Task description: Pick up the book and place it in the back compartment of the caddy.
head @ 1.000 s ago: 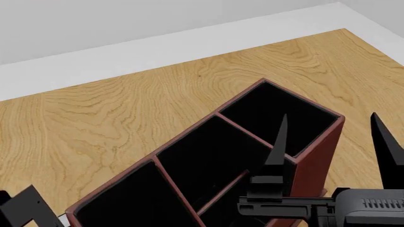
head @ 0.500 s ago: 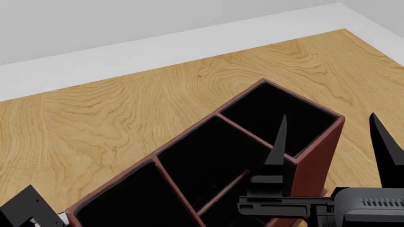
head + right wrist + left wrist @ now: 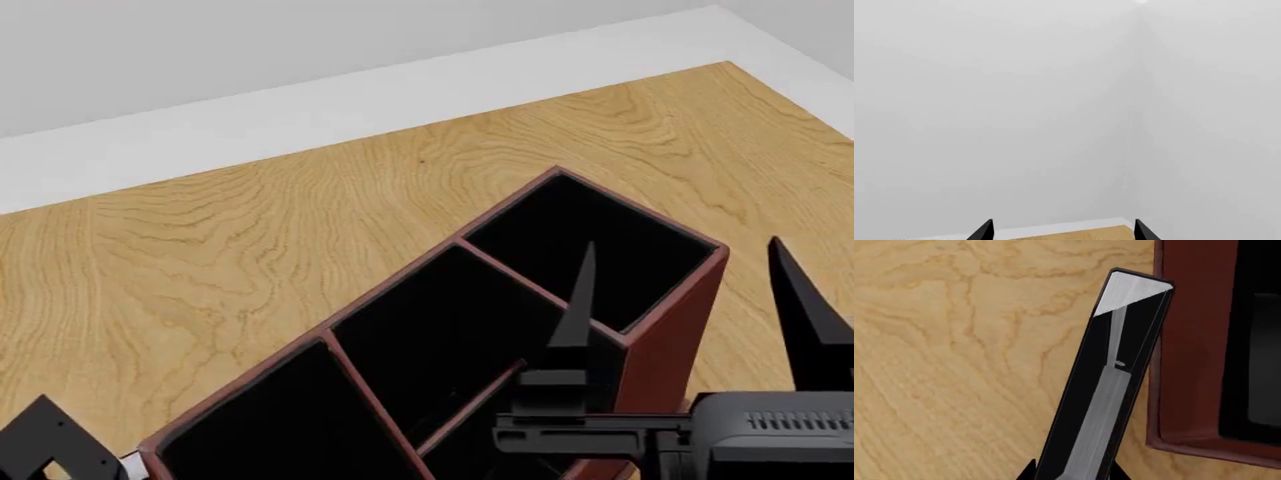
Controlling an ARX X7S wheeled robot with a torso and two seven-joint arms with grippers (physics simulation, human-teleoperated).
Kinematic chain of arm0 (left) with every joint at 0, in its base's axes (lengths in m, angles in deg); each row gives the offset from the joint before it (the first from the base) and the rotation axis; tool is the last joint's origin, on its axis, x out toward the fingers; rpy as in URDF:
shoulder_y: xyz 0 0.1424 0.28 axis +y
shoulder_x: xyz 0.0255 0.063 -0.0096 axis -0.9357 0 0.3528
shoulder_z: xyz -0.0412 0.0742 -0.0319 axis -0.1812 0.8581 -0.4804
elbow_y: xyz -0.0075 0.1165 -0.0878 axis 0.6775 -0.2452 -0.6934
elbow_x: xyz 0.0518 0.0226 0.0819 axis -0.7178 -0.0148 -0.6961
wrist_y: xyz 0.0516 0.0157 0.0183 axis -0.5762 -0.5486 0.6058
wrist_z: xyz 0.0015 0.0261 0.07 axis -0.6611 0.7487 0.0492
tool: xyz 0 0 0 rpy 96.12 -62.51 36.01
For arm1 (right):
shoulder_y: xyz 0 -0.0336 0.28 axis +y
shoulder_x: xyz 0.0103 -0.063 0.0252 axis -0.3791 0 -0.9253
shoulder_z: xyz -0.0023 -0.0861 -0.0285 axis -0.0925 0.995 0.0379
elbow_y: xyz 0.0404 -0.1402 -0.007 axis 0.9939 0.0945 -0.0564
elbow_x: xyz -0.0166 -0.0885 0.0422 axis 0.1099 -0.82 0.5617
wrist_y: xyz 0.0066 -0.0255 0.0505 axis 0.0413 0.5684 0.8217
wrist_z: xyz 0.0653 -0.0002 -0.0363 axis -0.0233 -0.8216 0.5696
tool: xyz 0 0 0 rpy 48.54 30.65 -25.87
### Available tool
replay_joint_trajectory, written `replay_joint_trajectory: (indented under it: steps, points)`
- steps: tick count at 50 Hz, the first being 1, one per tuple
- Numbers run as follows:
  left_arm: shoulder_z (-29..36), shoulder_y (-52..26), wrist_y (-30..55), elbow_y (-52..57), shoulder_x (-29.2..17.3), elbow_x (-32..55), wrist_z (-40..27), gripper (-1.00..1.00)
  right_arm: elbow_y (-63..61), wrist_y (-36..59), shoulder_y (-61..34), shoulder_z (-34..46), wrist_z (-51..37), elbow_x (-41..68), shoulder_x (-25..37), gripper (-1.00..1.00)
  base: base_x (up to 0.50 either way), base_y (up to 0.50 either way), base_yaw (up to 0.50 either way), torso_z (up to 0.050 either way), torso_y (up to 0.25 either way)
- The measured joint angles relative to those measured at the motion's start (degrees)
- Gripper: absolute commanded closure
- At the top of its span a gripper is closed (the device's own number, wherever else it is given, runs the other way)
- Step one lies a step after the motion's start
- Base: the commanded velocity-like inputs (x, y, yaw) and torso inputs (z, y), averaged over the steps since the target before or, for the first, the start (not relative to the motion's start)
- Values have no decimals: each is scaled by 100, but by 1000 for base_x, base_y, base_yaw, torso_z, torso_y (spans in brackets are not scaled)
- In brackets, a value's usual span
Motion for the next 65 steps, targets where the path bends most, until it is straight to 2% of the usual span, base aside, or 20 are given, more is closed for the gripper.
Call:
replay_joint_trajectory:
  steps: [7, 16, 32, 49, 65]
  points:
    - [-264, 139, -85, 3, 51, -60, -71, 100, 12, 19, -41, 51, 15, -21, -14, -100, 3, -2, -4, 0, -3]
    - [-765, 253, -299, -94, 73, -894, -336, 100, 18, 35, -76, 97, 24, -40, -25, -100, 0, 0, 0, 0, 0]
    - [-1422, 137, -60, 429, -286, -1223, -706, 100, 23, 22, -88, 115, 25, -45, -14, -100, 0, 0, 0, 0, 0]
    - [-1704, -993, 1185, 1589, -503, -933, -786, 100, -30, -44, -18, 23, -15, 7, 52, -100, 0, 0, 0, 0, 1]
    - [-1689, -2233, 2420, 2423, -107, -711, -1115, 100, -173, -65, 48, -118, -123, 112, 157, -100, 0, 0, 0, 0, 1]
